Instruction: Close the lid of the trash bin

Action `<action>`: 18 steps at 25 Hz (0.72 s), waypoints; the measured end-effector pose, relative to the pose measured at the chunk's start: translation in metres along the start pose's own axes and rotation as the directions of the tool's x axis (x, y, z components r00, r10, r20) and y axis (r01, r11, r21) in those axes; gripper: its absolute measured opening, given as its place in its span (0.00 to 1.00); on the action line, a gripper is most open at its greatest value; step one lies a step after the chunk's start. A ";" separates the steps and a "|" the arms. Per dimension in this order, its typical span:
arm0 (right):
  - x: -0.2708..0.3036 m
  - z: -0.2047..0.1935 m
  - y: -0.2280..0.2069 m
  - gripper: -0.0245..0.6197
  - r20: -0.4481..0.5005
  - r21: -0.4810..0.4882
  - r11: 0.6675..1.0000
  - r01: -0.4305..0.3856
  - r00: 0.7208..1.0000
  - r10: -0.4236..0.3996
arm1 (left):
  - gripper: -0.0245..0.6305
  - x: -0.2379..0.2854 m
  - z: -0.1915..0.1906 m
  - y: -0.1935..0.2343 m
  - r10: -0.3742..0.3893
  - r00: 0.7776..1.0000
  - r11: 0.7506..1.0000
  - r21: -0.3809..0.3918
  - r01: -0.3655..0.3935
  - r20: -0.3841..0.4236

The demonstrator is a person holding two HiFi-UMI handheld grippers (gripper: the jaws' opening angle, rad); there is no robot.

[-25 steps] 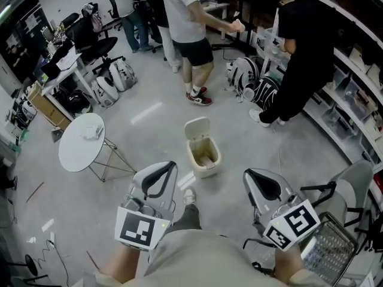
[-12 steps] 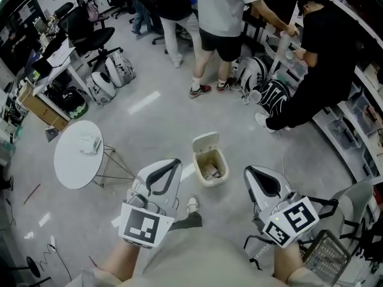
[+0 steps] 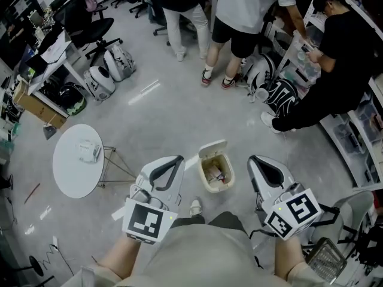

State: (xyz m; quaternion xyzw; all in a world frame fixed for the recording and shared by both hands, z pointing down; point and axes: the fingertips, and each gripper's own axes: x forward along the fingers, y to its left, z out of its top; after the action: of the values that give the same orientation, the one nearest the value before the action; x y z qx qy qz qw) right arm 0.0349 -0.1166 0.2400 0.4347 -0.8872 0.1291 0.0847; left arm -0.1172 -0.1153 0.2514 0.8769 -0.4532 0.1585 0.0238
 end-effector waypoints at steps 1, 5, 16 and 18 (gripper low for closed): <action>0.005 0.000 -0.003 0.04 -0.006 -0.004 1.000 -0.005 1.000 0.005 | 0.04 0.004 -0.002 0.003 0.001 1.000 1.000 0.002 -0.001 -0.005; 0.025 0.001 -0.026 0.04 -0.018 0.018 1.000 -0.014 1.000 0.015 | 0.04 0.027 -0.007 0.016 0.005 0.999 0.999 0.051 -0.003 -0.033; 0.096 -0.019 -0.092 0.04 -0.119 0.072 0.994 -0.076 0.989 0.084 | 0.04 0.075 -0.016 0.041 0.089 0.991 0.995 0.052 -0.084 -0.099; 0.115 -0.031 -0.102 0.04 -0.148 0.086 0.992 -0.088 0.984 0.100 | 0.04 0.088 -0.024 0.045 0.091 0.989 0.995 0.052 -0.085 -0.116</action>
State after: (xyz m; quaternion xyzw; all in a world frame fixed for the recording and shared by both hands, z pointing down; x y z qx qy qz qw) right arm 0.0474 -0.2530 0.3157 0.3841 -0.8920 0.2006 0.1287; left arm -0.1123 -0.2069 0.2958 0.8454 -0.4854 0.2219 0.0230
